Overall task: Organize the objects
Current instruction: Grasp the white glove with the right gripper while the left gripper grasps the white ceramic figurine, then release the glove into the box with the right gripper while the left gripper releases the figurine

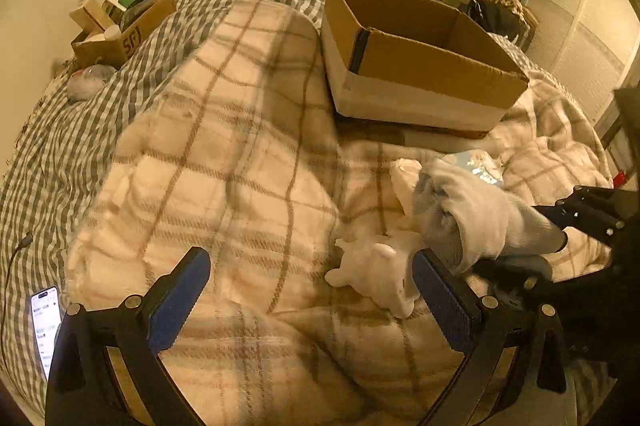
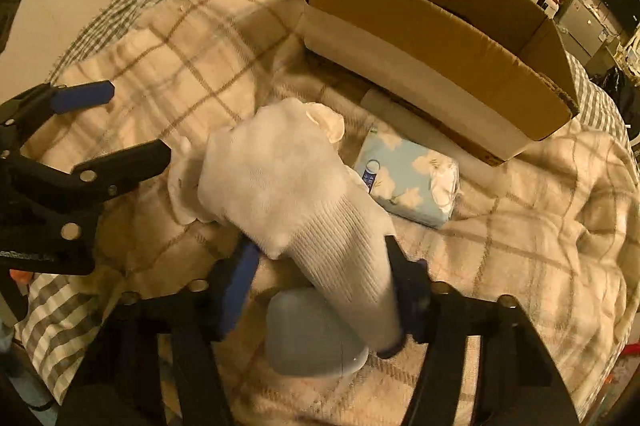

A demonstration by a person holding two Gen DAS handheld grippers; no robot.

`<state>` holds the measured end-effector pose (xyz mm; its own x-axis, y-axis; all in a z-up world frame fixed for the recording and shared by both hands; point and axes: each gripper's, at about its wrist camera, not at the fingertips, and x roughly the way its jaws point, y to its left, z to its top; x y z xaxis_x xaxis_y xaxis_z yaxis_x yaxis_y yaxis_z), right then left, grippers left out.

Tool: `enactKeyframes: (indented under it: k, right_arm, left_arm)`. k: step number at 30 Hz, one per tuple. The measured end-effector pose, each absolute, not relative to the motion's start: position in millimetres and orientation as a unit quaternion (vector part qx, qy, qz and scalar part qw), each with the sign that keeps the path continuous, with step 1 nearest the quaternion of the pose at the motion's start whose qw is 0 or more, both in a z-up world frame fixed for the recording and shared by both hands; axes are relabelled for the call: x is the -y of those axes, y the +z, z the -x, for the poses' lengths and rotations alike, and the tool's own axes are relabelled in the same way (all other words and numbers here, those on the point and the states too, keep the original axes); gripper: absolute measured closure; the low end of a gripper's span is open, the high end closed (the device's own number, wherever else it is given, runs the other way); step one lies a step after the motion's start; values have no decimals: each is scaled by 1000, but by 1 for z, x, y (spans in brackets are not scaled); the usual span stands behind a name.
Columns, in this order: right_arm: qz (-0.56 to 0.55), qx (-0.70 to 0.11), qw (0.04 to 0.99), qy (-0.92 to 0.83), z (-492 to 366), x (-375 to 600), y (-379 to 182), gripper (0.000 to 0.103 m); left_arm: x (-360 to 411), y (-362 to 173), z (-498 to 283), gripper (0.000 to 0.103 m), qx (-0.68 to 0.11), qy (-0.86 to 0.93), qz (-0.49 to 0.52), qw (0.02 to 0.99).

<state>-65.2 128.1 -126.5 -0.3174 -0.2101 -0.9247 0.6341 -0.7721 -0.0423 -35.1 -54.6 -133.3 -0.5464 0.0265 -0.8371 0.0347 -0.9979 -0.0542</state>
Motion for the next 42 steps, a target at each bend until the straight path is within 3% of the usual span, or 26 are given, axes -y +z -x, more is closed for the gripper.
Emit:
enactKeyframes:
  k: [2,10,12,15,30,42]
  right_arm:
    - [-518,-181,270,-792,65,-138,-115,76]
    - [-470,-164,248,-831,63,-163,-70,77]
    - [-464,-159,239,-838,66,-169,-63,77]
    - [-461,-150,232,-843,69,-176,-58,77]
    - [-411,-119,218,-877,66,-198,-7,77]
    - [-328,-119,183,-919,112,-198,92,77]
  left_arm:
    - [47,-135,34,0,-22,-878,-477,-5]
    - [16,-151,47,3,0,-868,-495,-39]
    - [9,-163,53,22,5,-858,-512,-47]
    - [7,-176,58,40,-4,-845,-531,-59]
    - [2,-100,34,41,4,-882,-469,-46]
    - [13,6,112,41,-17,-921,-388,-44]
